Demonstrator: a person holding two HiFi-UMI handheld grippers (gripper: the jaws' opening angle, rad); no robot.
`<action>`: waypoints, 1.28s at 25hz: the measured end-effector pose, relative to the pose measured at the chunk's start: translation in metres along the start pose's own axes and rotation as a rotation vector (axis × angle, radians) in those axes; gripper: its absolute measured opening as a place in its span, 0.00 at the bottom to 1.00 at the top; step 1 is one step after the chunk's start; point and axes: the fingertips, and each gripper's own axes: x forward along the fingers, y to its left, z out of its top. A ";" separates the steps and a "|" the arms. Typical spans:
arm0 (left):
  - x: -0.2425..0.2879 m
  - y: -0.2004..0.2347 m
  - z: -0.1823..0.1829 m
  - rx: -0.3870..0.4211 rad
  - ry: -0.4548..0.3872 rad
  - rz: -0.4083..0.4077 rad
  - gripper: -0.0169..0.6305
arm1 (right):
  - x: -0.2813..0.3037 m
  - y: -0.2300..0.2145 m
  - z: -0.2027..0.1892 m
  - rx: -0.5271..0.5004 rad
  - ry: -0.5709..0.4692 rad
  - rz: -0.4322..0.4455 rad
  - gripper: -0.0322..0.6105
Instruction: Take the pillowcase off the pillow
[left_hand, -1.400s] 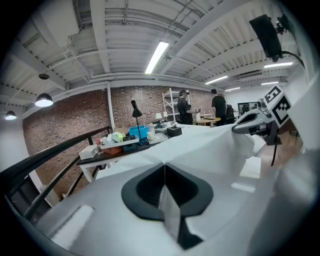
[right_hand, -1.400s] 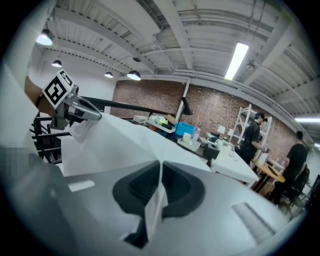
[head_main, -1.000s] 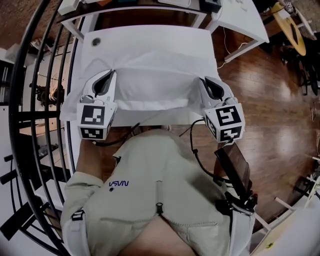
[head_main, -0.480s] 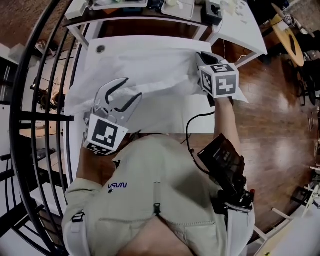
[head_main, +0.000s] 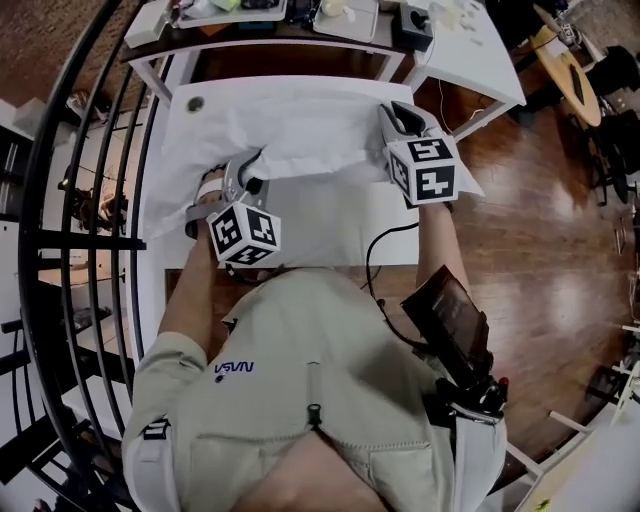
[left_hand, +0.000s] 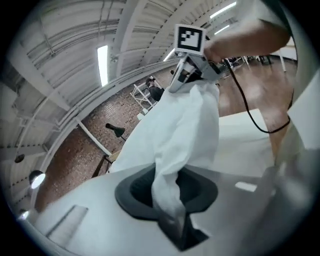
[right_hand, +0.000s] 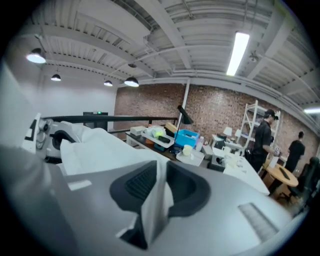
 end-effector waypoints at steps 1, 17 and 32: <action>0.000 0.003 0.001 -0.026 -0.009 -0.010 0.16 | -0.008 0.004 -0.001 0.005 -0.048 -0.002 0.20; 0.002 0.024 0.014 -0.212 -0.090 -0.086 0.16 | -0.031 0.036 -0.107 0.407 -0.146 -0.154 0.49; -0.040 0.086 0.069 -0.163 -0.155 -0.224 0.13 | -0.112 0.041 0.025 0.125 -0.289 -0.119 0.06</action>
